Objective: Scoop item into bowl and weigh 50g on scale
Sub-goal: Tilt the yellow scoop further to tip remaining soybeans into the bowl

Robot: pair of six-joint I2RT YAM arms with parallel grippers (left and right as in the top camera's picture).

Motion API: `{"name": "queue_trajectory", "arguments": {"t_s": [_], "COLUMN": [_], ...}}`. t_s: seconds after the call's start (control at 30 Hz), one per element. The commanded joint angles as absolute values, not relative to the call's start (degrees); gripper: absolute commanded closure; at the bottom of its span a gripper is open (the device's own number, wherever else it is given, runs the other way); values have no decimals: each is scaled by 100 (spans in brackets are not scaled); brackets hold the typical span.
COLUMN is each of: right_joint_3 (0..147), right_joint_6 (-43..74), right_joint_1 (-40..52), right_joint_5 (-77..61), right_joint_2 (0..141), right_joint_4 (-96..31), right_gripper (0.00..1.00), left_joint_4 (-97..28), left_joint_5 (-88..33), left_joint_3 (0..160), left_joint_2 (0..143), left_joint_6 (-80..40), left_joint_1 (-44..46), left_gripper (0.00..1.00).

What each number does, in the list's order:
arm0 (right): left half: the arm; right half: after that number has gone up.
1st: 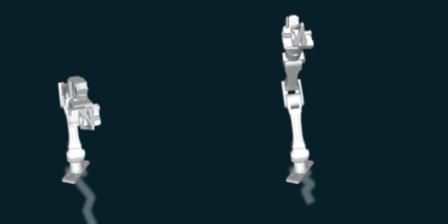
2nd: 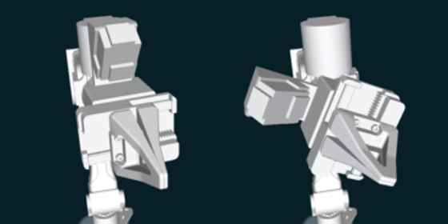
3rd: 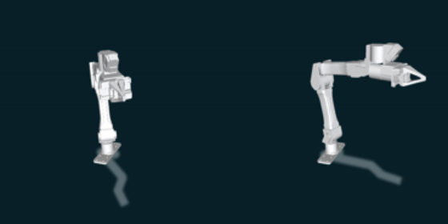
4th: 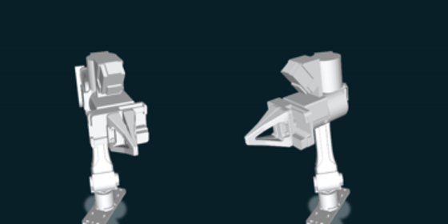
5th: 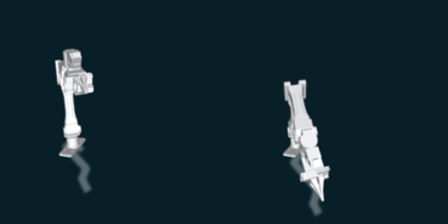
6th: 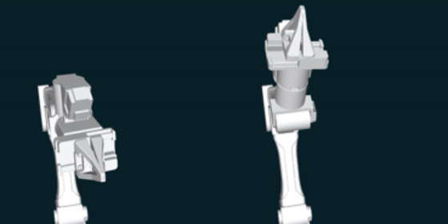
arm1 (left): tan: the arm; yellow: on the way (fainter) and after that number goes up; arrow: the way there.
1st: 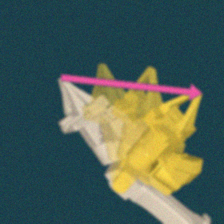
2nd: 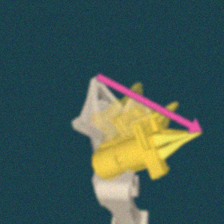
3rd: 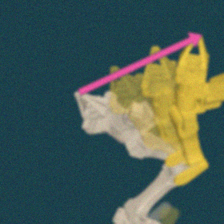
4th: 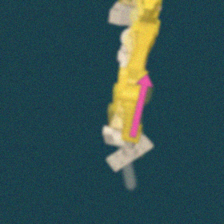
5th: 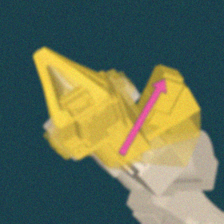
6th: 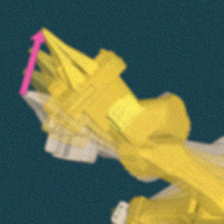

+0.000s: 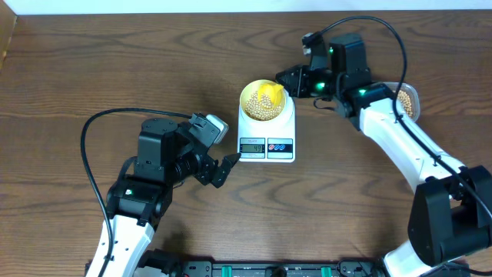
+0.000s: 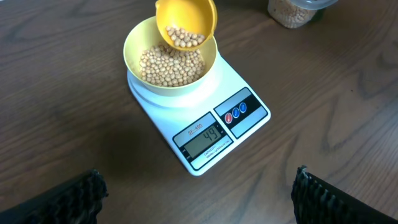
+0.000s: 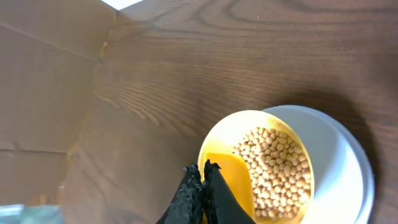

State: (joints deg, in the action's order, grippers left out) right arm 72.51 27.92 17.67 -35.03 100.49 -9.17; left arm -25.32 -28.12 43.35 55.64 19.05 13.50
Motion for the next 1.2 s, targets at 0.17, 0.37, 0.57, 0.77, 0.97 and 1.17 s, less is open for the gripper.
{"name": "queue_trajectory", "arguments": {"t_s": [0.17, 0.37, 0.57, 0.77, 0.97, 1.17], "right_joint_3": [7229, 7229, 7229, 7229, 7229, 7229], "right_joint_6": [3343, 3339, 3334, 3310, 3238, 3208], "right_joint_1": [1431, 1428, 1428, 1431, 1435, 1426], "right_joint_5": [-4073, -4064, -4038, -3769, -3649, -3614], "right_joint_2": [10064, 10064, 10064, 10064, 10064, 10064], "right_joint_4": [-897, -895, -897, -899, -875, -849], "right_gripper": [99, 99, 99, 99, 99, 99], "left_joint_4": [-2521, -2521, -2519, -2521, -2521, -2521], "left_joint_5": [-2779, -2779, -2779, -2779, -2779, -2779], "left_joint_3": [4285, 4285, 4285, 4285, 4285, 4287], "left_joint_2": [5572, 5572, 5575, 5575, 5572, 5575], "left_joint_6": [1831, 1831, 1831, 1831, 1831, 1831], "left_joint_1": [1319, 1319, 1319, 1319, 1319, 1319], "left_gripper": [2, 2, 2, 2, 2, 2]}}
